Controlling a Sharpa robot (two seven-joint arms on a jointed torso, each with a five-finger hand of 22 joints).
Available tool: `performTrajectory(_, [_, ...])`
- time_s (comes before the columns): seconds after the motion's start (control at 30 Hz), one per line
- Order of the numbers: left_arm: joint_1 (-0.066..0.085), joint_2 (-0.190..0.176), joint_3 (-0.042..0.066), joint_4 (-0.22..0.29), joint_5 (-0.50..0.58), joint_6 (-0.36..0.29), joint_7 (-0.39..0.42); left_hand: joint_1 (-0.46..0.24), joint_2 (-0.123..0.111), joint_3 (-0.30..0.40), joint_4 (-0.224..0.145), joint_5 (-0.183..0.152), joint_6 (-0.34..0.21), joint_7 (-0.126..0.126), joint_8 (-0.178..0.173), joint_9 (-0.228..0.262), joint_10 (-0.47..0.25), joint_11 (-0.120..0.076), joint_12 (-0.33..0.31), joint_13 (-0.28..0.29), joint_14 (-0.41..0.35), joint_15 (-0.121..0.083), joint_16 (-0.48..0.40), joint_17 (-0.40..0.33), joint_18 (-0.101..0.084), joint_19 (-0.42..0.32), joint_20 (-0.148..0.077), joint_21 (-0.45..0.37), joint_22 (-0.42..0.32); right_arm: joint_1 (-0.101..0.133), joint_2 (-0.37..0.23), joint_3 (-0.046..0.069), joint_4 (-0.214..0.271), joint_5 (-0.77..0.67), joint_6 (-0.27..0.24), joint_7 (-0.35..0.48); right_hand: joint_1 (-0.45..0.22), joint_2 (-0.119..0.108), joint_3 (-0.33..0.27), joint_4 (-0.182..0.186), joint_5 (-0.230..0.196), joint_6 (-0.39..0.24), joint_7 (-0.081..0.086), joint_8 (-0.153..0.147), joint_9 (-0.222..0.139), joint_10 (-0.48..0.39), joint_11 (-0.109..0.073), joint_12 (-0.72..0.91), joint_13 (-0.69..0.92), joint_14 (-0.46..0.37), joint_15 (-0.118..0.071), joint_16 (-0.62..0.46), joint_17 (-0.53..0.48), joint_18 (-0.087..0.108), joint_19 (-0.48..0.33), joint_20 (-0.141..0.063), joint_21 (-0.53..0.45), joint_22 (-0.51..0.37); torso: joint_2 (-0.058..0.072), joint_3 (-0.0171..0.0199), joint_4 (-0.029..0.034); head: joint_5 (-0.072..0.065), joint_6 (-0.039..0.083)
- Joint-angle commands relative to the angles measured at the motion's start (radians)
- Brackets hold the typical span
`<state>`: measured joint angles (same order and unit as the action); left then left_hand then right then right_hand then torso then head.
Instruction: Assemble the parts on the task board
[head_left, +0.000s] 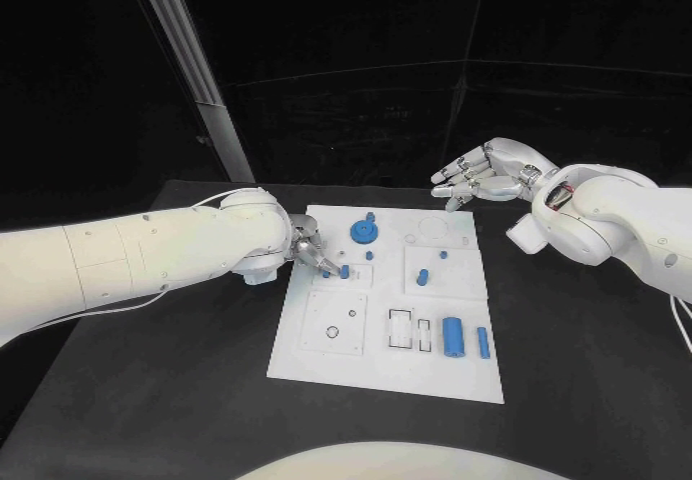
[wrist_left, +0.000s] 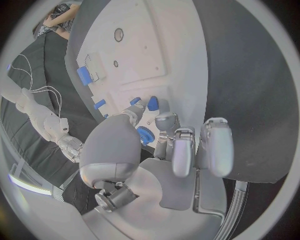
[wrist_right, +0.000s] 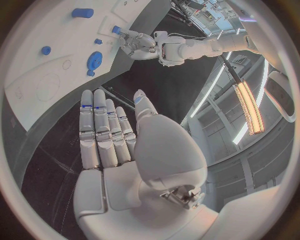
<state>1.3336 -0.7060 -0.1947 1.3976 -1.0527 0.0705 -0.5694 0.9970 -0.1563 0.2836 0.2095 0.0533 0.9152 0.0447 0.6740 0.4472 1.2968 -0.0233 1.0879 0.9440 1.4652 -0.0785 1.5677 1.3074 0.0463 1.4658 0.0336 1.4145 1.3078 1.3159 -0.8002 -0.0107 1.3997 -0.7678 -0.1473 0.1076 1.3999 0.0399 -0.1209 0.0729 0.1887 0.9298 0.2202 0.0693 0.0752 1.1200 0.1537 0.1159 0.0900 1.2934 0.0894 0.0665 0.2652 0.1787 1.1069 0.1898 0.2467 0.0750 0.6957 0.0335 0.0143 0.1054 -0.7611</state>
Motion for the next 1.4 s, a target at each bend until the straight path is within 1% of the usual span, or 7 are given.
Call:
performTrajectory(0.03, [0.000,-0.005,-0.001,0.005,-0.003,-0.045,0.002,0.008,0.012,-0.022,0.010,0.000,-0.007,0.003,-0.002,0.002,-0.009,0.000,-0.003,-0.003,0.106,-0.006,0.003,0.263,0.002,0.030,-0.010,-0.007,0.061,0.002,0.000,0.001,0.001,0.000,0.003,0.009,-0.006,0.001,-0.005,0.001,0.006,-0.007,0.002,-0.003,-0.001,-0.008,-0.002,0.003,-0.001,-0.007,-0.001,-0.004,-0.001,0.005,0.002,0.004,-0.004,-0.001,0.000,0.0002,-0.0002,-0.002,0.001])
performTrajectory(0.27, [0.002,-0.023,0.000,0.023,0.014,-0.108,0.044,0.030,0.032,-0.051,0.029,0.000,-0.015,0.006,-0.004,0.002,-0.024,0.002,-0.023,-0.029,0.106,-0.005,0.003,0.263,0.003,0.028,-0.010,-0.012,0.057,0.002,0.001,0.001,0.000,0.000,0.003,0.009,-0.007,0.001,-0.005,0.001,0.006,-0.008,0.002,-0.003,-0.001,-0.009,-0.002,0.003,-0.002,-0.008,-0.001,-0.004,-0.002,0.004,0.002,0.005,-0.004,-0.001,0.000,-0.0006,0.0004,-0.002,0.001])
performTrajectory(0.5, [0.008,-0.042,0.001,0.034,0.102,-0.205,0.180,0.093,0.045,-0.090,0.044,0.000,-0.100,0.045,-0.060,-0.033,-0.182,0.036,-0.213,-0.245,0.105,0.021,0.001,0.260,0.028,-0.020,0.011,-0.116,-0.057,0.002,0.001,0.001,-0.002,0.000,0.004,0.009,-0.007,0.001,-0.005,0.001,0.006,-0.008,0.002,-0.003,-0.001,-0.009,-0.002,0.003,-0.002,-0.008,-0.001,-0.004,-0.002,0.004,0.002,0.005,-0.004,-0.001,0.000,0.0006,0.0004,-0.004,0.003])
performTrajectory(0.63, [0.010,-0.043,0.000,0.031,0.156,-0.252,0.318,0.184,0.052,-0.101,0.034,0.001,-0.173,0.089,-0.119,-0.083,-0.351,0.084,-0.335,-0.325,-0.074,0.063,-0.331,-0.130,0.124,-0.269,0.050,-0.602,-0.547,0.002,0.001,0.001,-0.003,0.000,0.004,0.009,-0.007,0.001,-0.005,0.001,0.006,-0.008,0.002,-0.003,-0.001,-0.009,-0.002,0.003,-0.002,-0.008,-0.001,-0.004,-0.002,0.004,0.002,0.005,-0.004,-0.001,0.000,0.0012,-0.0001,-0.004,0.004])
performTrajectory(0.87, [0.009,-0.014,-0.001,0.005,0.133,-0.319,0.547,0.367,0.060,-0.071,-0.040,0.002,-0.168,0.121,-0.185,-0.169,-0.453,0.120,-0.462,-0.466,-0.303,0.102,-0.693,-0.502,0.135,-0.339,0.088,-0.803,-0.692,0.002,0.003,0.001,-0.006,0.000,0.004,0.010,-0.007,0.001,-0.005,0.001,0.006,-0.008,0.002,-0.003,-0.001,-0.009,-0.002,0.003,-0.002,-0.008,-0.001,-0.004,-0.002,0.004,0.002,0.005,-0.004,-0.001,0.001,-0.0002,-0.0017,-0.010,0.009])
performTrajectory(1.2, [-0.004,0.049,-0.003,-0.055,-0.114,-0.336,0.655,0.467,0.009,-0.005,-0.132,-0.002,-0.089,0.114,-0.322,-0.289,-0.437,0.127,-0.612,-0.667,-0.302,0.099,-0.694,-0.569,0.136,-0.303,0.087,-0.836,-0.722,0.002,0.008,0.001,-0.008,0.000,0.004,0.011,-0.007,0.002,-0.006,0.000,0.006,-0.009,0.003,-0.003,-0.001,-0.011,-0.001,0.004,-0.003,-0.010,0.000,-0.004,-0.003,0.004,0.001,0.005,-0.006,-0.002,0.001,0.0006,-0.0013,-0.016,0.013])
performTrajectory(1.4, [-0.017,0.084,-0.005,-0.093,-0.231,-0.332,0.660,0.456,0.000,-0.016,-0.147,0.000,-0.056,0.110,-0.363,-0.322,-0.433,0.126,-0.636,-0.722,-0.194,0.098,-0.528,-0.432,0.136,-0.252,0.084,-0.812,-0.711,0.002,0.010,0.001,-0.008,0.000,0.004,0.012,-0.007,0.002,-0.006,0.000,0.006,-0.009,0.003,-0.003,-0.001,-0.011,-0.001,0.004,-0.003,-0.010,0.000,-0.004,-0.003,0.004,0.001,0.005,-0.006,-0.002,0.001,0.0007,-0.0013,-0.016,0.014])
